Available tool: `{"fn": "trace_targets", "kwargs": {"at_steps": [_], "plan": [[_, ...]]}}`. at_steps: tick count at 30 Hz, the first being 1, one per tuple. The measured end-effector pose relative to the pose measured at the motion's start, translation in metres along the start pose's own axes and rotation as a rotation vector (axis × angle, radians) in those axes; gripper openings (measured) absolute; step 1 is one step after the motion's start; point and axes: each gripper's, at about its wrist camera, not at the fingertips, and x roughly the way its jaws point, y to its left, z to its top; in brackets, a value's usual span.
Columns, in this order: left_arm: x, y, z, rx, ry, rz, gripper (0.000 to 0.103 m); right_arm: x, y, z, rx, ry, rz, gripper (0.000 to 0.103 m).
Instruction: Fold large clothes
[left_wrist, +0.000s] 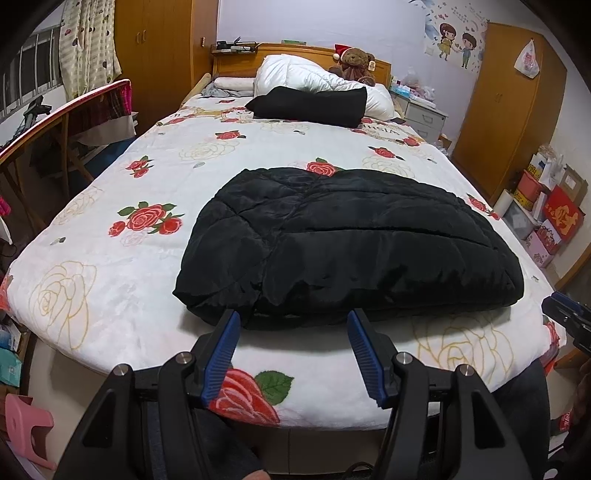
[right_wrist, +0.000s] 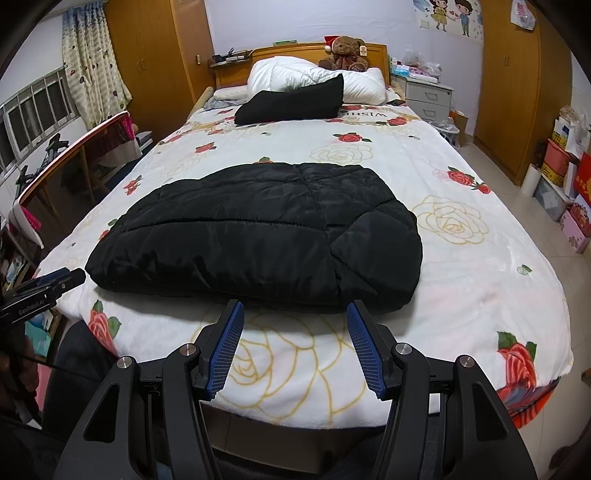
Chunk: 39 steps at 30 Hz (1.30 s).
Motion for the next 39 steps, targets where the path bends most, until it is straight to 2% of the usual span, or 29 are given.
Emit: {"fn": "trace_targets", "kwargs": {"at_steps": [39], "plan": [[-0.0025, -0.0049, 0.0015, -0.010, 0.005, -0.034, 0.068, 0.0004, -0.0028, 0.0005, 0.001, 0.002, 0.000, 0.058]]}}
